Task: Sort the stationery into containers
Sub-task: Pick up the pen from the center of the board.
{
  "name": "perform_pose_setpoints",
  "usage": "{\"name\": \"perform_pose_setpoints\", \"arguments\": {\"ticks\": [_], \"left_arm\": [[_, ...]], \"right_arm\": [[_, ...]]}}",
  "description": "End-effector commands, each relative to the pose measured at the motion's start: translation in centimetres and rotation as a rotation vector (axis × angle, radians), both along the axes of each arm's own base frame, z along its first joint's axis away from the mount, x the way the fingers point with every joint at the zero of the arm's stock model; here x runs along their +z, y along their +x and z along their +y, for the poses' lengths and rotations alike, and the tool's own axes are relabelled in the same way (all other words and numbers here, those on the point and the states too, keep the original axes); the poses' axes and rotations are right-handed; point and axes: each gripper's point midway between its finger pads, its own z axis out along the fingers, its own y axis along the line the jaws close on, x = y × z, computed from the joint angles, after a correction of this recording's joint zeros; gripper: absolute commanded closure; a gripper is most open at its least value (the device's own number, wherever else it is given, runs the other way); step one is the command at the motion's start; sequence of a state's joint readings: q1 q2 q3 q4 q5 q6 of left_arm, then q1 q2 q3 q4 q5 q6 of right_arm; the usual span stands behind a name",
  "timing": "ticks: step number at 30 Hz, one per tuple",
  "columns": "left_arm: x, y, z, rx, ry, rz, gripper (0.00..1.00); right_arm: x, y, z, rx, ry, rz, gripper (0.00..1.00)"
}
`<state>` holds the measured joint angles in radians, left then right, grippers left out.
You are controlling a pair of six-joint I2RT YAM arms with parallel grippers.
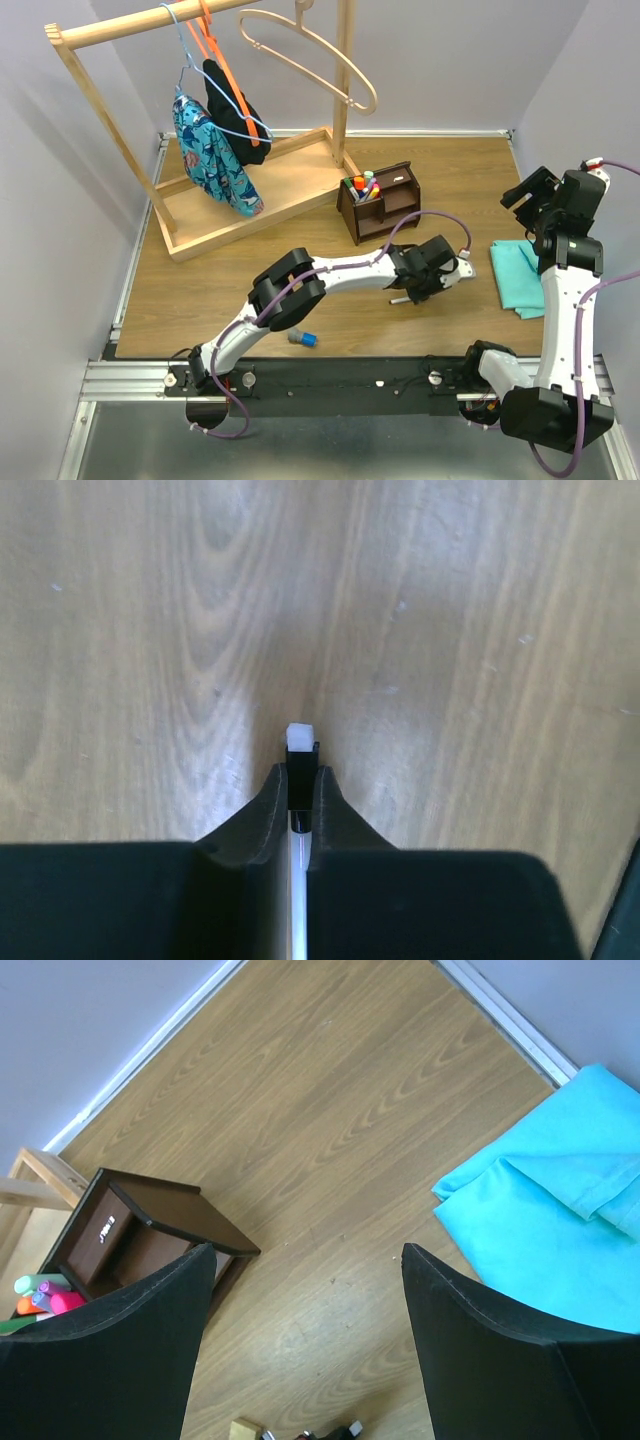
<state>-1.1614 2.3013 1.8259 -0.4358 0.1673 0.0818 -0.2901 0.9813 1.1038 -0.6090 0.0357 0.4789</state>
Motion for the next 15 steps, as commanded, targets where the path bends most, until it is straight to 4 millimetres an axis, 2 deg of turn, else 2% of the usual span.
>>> {"name": "perform_pose_setpoints", "arguments": {"ticks": [1,2,3,5,8,9,10,11,12,13,14,15], "left_arm": [[4.0,-0.2,1.1,-0.092,-0.073,0.098,0.99],[6.5,0.4,1.2,-0.089,-0.112,0.092,1.0],[7.8,1.9,2.4,-0.072,-0.125,0.128,1.0],[12.7,3.9,2.9,-0.069,-0.225,0.139,1.0],[18.0,6.5,4.9,-0.109,-0.391,0.184,1.0],[21.1,7.2,5.2,-0.161,-0.485,0.124,1.0],[22.0,7.7,6.3,-0.206,-0.538,0.127,1.0],[24.6,7.4,7.2,-0.266,-0.607,0.068,1.0],[26.7,8.5,7.2,-0.323,-0.693,-0.059,1.0],[25.1,9.4,8.3,-0.301,-0.7,-0.074,1.0],[25.9,10.1,8.9,-0.292,-0.739,-0.123,1.0],[28.9,11.1,9.0,-0.317,-0.836,-0.254,1.0]], "right_arm": [[0.1,-0.2,-0.2,0.0,0.001,0.013,0.18],[0.1,0.0,-0.2,0.002,-0.001,0.018,0.18],[0.1,0.1,-0.2,0.006,-0.006,0.018,0.18],[0.1,0.4,-0.4,0.009,-0.013,0.014,0.18],[-1.1,1.1,-0.2,0.021,0.007,0.024,0.18],[-1.6,1.2,-0.3,0.022,0.007,0.028,0.18],[-1.7,1.4,0.2,0.051,0.016,0.021,0.18],[-1.9,1.6,0.3,0.06,0.016,0.022,0.18],[-2.4,1.6,0.4,0.071,0.015,0.032,0.18],[-2.5,1.8,0.4,0.09,-0.002,0.032,0.18],[-2.7,1.8,0.4,0.096,-0.008,0.037,0.18],[-2.9,1.9,0.3,0.101,-0.015,0.042,0.18]]}}
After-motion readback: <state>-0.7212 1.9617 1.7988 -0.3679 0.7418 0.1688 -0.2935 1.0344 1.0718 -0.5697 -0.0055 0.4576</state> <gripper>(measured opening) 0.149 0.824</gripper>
